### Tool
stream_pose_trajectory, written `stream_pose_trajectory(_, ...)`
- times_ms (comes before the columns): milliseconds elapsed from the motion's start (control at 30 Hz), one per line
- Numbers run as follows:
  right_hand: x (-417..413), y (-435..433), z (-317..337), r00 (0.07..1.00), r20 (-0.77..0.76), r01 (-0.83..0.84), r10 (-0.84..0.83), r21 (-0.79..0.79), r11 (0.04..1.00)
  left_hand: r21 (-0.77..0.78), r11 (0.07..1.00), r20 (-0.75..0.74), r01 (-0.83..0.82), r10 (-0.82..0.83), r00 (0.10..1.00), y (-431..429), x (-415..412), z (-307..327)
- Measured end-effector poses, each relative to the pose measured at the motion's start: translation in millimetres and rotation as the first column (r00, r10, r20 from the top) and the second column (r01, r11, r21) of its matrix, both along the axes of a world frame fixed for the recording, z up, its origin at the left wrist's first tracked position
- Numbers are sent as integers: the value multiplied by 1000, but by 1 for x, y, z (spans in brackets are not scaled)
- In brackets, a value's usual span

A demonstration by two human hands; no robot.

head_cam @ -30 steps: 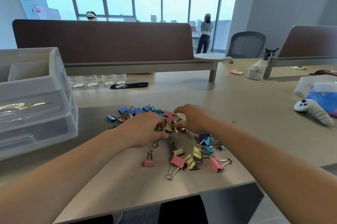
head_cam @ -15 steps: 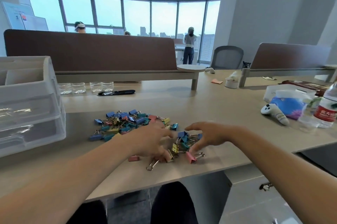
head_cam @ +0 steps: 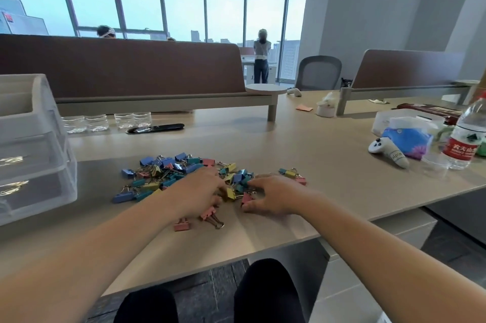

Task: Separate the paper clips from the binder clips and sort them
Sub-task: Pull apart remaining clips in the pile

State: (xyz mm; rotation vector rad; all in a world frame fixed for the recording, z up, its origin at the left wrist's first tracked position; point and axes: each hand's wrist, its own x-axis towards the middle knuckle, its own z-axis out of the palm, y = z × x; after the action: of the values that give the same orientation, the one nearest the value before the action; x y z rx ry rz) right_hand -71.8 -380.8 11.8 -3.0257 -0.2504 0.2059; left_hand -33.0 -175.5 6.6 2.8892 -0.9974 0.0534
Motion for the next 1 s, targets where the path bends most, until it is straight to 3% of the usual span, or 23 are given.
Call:
stream_pose_trajectory(333,33,7,0,993,110,29,-45,140,990,-124,992,24,-34,37,999,-13,27,7)
stream_pose_trajectory(467,49,-3,3,984,173,28,-45,98,995,-120,992,15,-36,38,999,-24,43,11)
stream_pose_trajectory(667,68,1,5,995,98,7,-15,79,997,-65,998,-15,-26,25,1000,-39,59,8)
stream_pose_trajectory(800,82,5,3,999,44,3,-9,133,991,-97,995,-53,-10,5,999,-37,61,7)
stream_pose_trajectory(1000,97,0,4,997,79,-37,26,144,989,-192,981,-74,-21,7,997,-28,68,13)
